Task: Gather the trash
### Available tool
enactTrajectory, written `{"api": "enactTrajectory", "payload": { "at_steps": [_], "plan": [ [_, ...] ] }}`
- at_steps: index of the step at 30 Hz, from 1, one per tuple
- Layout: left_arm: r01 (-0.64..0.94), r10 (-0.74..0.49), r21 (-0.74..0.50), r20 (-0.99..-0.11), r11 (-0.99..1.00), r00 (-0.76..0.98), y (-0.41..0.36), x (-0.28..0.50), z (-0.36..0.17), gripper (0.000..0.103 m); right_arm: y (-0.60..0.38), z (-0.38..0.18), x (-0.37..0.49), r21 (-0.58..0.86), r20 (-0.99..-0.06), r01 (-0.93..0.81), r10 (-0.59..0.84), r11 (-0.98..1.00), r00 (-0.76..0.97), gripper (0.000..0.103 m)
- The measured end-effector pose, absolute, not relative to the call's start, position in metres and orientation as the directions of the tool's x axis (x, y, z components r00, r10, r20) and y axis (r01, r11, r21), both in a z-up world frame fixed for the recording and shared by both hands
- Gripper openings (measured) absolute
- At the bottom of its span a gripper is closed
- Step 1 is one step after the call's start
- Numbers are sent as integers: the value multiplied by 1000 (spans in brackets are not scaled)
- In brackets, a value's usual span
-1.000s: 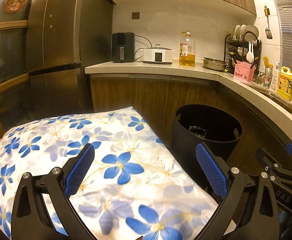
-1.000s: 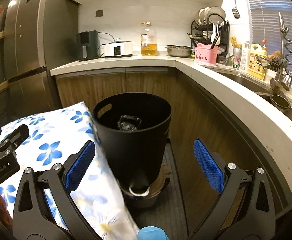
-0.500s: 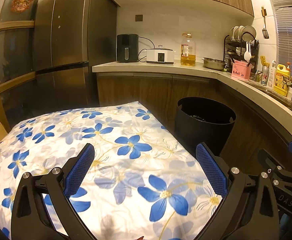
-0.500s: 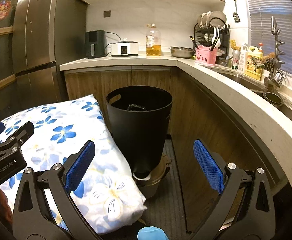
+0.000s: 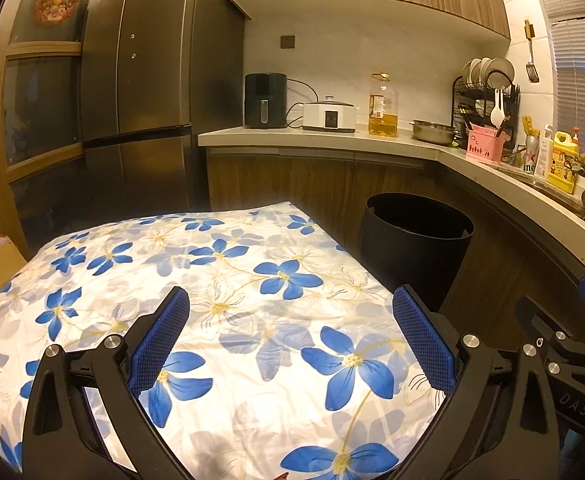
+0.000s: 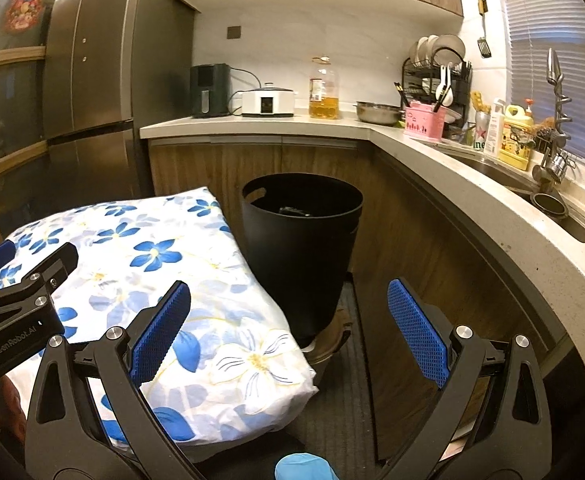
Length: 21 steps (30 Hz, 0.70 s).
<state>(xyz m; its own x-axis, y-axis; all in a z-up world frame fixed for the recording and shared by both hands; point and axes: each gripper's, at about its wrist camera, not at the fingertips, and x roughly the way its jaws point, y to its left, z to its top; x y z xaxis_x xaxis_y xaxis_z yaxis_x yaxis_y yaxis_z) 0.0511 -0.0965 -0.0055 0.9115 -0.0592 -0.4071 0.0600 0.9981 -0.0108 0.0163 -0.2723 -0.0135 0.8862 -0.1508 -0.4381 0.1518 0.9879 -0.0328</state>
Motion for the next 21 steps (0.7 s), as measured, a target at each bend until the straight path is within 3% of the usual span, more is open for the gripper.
{"api": "enactTrajectory", "payload": {
  "at_steps": [21],
  "plan": [
    [83, -84, -21, -388, 996, 918, -90, 39, 0, 97, -259, -7, 5, -46, -417, 156, -161, 987, 895, 98]
  ]
}}
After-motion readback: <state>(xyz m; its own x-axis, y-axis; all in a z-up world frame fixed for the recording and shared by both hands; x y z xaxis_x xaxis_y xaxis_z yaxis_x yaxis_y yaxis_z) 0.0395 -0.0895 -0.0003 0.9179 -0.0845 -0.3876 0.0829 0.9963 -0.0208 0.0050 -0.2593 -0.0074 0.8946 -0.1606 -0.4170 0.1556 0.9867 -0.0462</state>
